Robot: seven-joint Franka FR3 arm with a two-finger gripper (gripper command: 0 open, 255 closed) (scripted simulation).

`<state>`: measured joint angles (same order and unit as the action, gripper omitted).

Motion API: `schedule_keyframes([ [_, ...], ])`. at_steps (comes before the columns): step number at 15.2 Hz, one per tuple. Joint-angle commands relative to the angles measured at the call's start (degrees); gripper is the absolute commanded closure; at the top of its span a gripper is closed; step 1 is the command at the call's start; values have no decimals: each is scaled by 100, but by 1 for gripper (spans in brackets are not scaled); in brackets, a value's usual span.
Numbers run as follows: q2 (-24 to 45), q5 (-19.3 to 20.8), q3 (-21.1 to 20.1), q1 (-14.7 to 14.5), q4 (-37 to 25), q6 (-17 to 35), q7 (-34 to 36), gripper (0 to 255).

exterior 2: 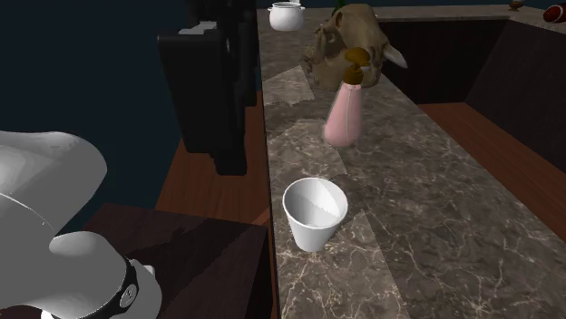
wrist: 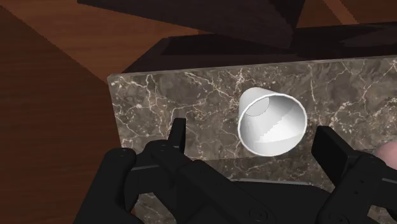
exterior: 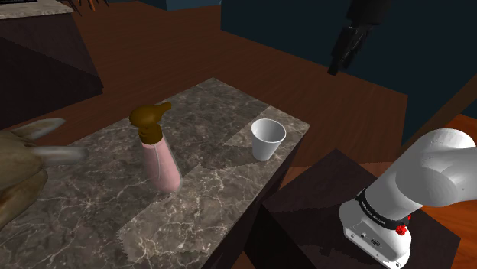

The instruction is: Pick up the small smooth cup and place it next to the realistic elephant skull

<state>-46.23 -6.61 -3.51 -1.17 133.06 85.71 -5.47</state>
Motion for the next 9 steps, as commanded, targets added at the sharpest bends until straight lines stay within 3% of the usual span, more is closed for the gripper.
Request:
schedule_keyframes([
  [1, 0, 0, 0, 0, 0, 0, 0, 0],
  [9, 630, -368, -7, -163, 1033, 1640, -341, 0],
])
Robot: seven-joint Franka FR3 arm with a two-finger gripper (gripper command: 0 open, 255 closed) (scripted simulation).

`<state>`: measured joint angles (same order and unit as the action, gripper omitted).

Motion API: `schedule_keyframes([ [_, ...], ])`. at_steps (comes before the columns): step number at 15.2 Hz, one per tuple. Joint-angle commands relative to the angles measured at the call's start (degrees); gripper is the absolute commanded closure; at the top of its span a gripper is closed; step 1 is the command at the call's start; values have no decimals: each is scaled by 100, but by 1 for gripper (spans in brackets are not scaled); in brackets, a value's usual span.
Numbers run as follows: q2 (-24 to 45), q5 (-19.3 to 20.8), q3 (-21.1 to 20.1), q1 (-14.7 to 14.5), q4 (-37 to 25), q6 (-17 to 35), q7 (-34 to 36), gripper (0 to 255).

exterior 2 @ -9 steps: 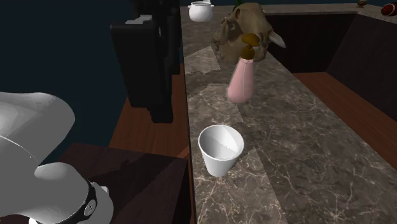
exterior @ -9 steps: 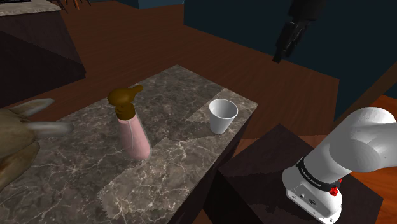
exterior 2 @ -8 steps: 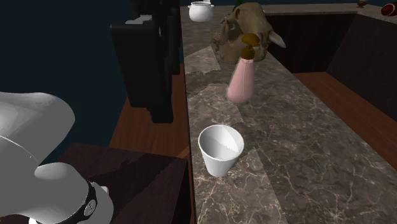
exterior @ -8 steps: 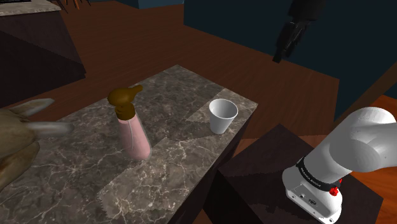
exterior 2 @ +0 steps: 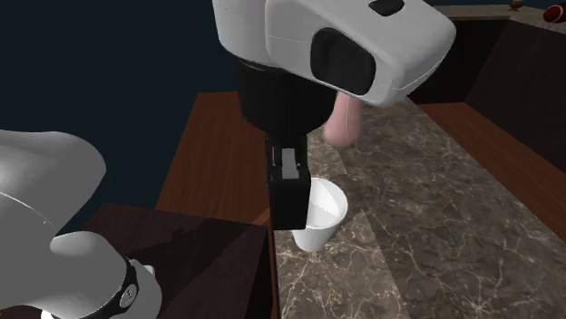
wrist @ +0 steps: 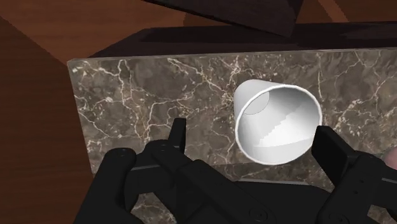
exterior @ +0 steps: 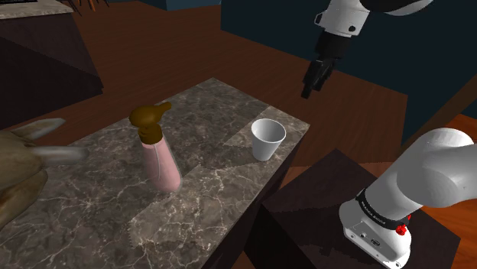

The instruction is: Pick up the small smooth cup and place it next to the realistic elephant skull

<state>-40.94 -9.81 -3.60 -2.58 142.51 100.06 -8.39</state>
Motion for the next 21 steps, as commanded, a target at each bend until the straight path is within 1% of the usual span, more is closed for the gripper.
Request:
schedule_keyframes([
  [1, 222, -102, -3, -48, 182, 418, -99, 0],
  [6, 977, -406, -25, -204, 522, 1492, -387, 0],
  [10, 1741, -706, -40, -362, 627, 2339, -677, 0],
  [15, 1961, -811, -89, -422, 798, 2735, -730, 0],
  [18, 2149, -900, -131, -473, 931, 3061, -771, 0],
  [21, 2149, -900, -131, -473, 932, 3060, -771, 0],
])
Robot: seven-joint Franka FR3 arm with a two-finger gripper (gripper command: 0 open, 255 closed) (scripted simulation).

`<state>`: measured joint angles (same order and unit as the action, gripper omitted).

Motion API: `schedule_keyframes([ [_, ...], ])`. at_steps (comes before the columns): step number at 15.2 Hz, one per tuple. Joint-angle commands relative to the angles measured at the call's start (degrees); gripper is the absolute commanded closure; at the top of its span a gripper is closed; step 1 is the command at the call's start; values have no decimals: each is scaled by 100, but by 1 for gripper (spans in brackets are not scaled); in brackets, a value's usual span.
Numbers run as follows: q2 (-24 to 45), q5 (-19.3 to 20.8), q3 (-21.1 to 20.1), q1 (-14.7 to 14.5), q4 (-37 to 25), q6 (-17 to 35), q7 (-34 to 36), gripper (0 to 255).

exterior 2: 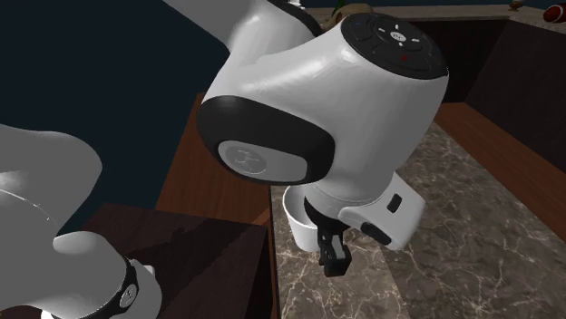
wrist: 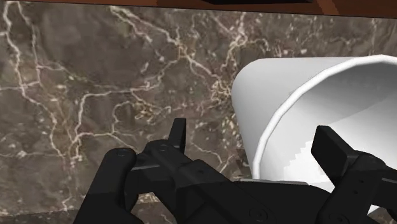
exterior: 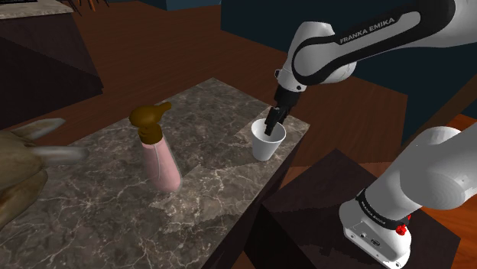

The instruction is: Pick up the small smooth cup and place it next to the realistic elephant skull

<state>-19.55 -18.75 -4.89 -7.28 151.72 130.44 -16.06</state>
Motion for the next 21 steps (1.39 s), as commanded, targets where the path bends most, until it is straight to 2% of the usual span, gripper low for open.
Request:
schedule_keyframes([
  [1, 10, -6, -2, -3, 10, 23, -4, 0],
  [5, 11, -6, -2, -3, 10, 23, -4, 0],
  [6, 10, -6, -2, -3, 10, 23, -4, 255],
  [15, 11, -6, -2, -3, 10, 23, -4, 255],
  [21, -305, 108, 14, 38, -222, -514, 138, 255],
])
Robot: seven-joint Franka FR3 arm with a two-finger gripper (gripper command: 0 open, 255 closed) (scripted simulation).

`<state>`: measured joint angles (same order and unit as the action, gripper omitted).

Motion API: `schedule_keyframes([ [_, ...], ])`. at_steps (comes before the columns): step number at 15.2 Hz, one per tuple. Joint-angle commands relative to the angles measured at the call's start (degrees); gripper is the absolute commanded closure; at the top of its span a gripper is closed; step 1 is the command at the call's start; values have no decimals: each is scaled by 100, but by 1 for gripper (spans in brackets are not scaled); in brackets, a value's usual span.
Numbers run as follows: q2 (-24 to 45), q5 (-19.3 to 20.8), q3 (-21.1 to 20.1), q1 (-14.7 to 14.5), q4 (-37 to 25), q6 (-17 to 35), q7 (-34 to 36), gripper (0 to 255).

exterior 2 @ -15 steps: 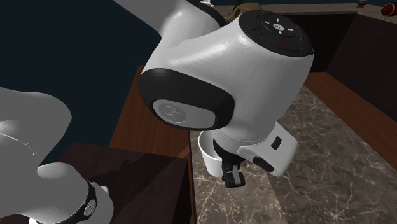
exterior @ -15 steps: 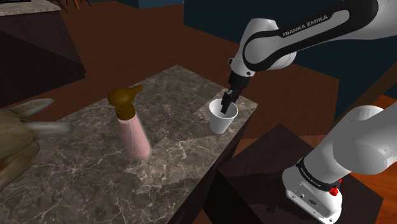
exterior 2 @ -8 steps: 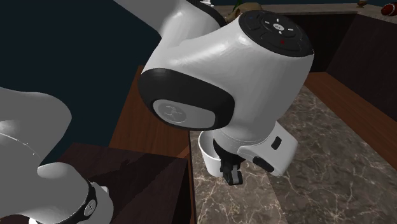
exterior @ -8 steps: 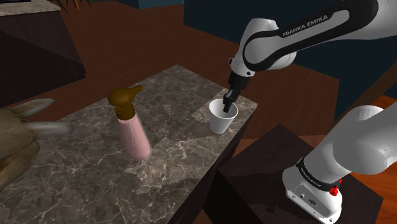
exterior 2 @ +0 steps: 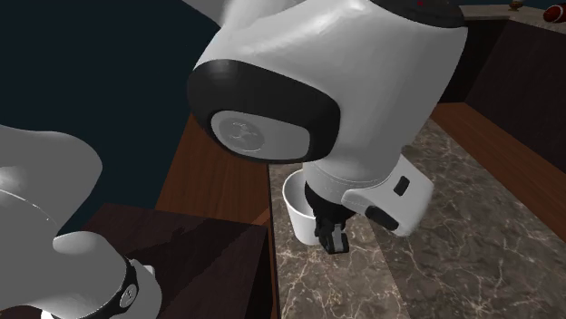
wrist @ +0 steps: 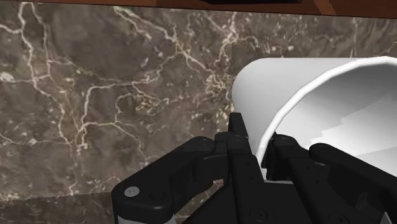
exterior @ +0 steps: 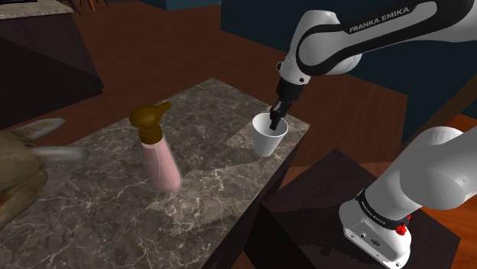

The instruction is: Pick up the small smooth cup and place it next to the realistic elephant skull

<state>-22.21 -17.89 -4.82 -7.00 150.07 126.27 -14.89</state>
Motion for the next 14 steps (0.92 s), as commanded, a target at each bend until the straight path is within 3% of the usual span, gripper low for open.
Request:
schedule_keyframes([
  [1, -85, 38, 9, 15, -100, -185, 42, 255],
  [14, -526, 210, 60, 71, -774, -1281, 291, 255],
])
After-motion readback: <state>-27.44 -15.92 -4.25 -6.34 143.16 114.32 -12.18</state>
